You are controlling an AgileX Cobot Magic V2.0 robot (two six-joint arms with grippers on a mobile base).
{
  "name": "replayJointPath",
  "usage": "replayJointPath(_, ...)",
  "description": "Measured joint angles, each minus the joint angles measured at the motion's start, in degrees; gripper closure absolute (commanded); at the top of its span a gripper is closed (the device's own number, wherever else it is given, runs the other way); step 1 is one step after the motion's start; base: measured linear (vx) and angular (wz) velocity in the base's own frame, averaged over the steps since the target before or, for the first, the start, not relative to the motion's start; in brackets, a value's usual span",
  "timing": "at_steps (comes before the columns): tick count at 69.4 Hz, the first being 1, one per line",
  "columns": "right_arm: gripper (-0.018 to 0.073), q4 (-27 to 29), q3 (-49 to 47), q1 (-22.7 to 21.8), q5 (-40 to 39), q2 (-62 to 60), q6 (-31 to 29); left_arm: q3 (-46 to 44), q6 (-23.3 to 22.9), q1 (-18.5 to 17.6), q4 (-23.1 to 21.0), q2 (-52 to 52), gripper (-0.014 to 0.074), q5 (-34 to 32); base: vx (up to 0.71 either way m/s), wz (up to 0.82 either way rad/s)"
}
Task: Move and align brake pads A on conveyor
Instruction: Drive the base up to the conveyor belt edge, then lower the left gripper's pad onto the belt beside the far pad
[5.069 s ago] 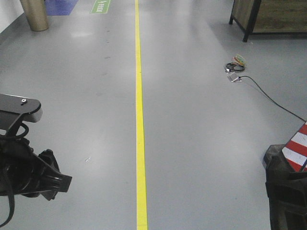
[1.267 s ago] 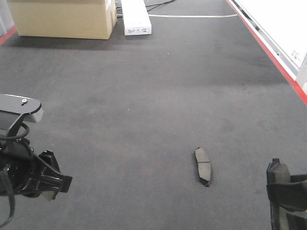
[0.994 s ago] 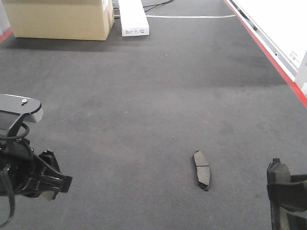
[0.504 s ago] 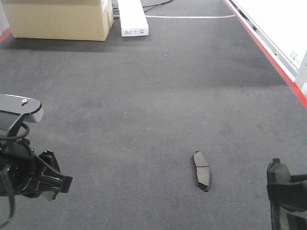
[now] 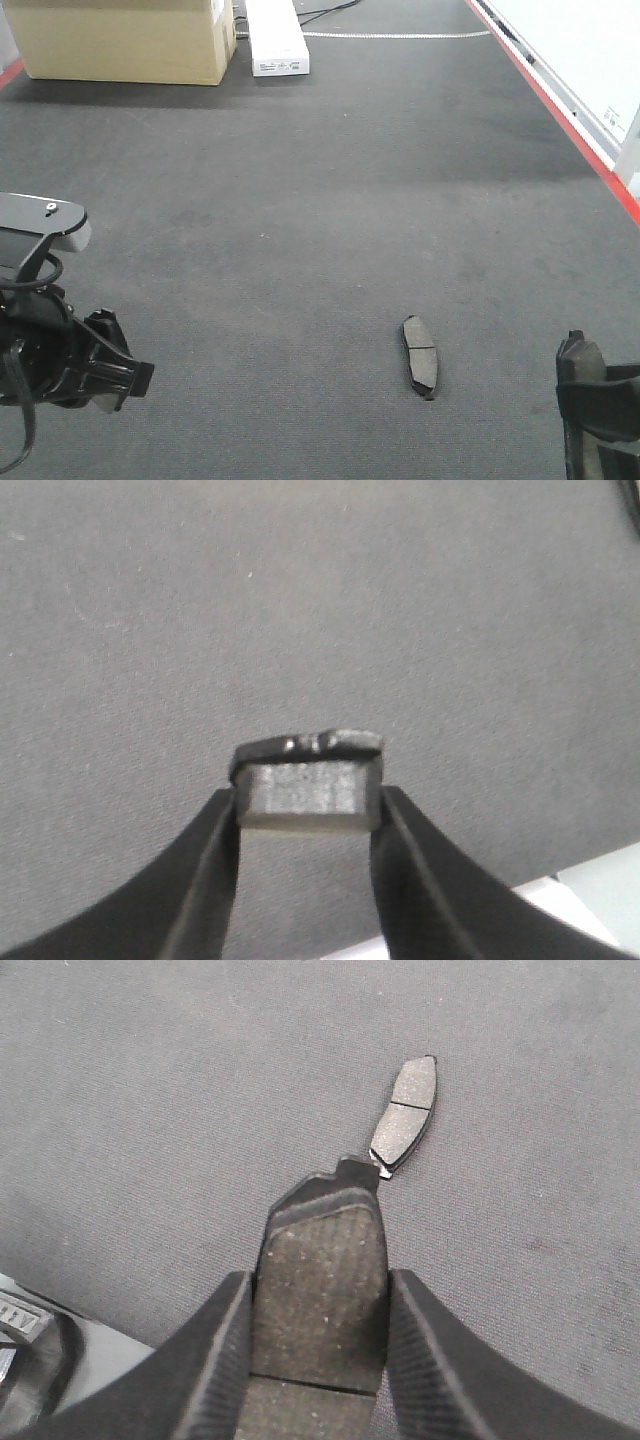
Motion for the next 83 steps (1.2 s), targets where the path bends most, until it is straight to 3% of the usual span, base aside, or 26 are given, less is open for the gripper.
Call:
replayJointPath(8, 0.0569, 0.06, 0.0, 0.0, 0.0, 0.0, 0.0, 0.0, -0.6, 1.72, -0.35, 0.35, 0.0603, 0.06, 0.0, 0.0)
replayJointPath(22, 0.0569, 0.11, 0.0, 0.0, 0.0, 0.0, 0.0, 0.0, 0.38, 8.91, -0.35, 2.7, 0.0603, 0.13, 0.0, 0.0)
replayJointPath(56, 0.0569, 0.11, 0.0, 0.0, 0.0, 0.0, 0.0, -14.05, 15.72, 27.12, -0.48, 20.96, 0.0603, 10.46, 0.0, 0.0)
replayJointPath(70, 0.0569, 0.11, 0.0, 0.0, 0.0, 0.0, 0.0, -17.96, 21.0, 32.6, -6.35, 30.61, 0.0603, 11.22, 0.0, 0.0)
replayJointPath(83, 0.0569, 0.16, 0.0, 0.0, 0.0, 0.0, 0.0, -20.37, 23.06, 33.94, -9.23, 37.08, 0.0603, 11.09, 0.0, 0.0)
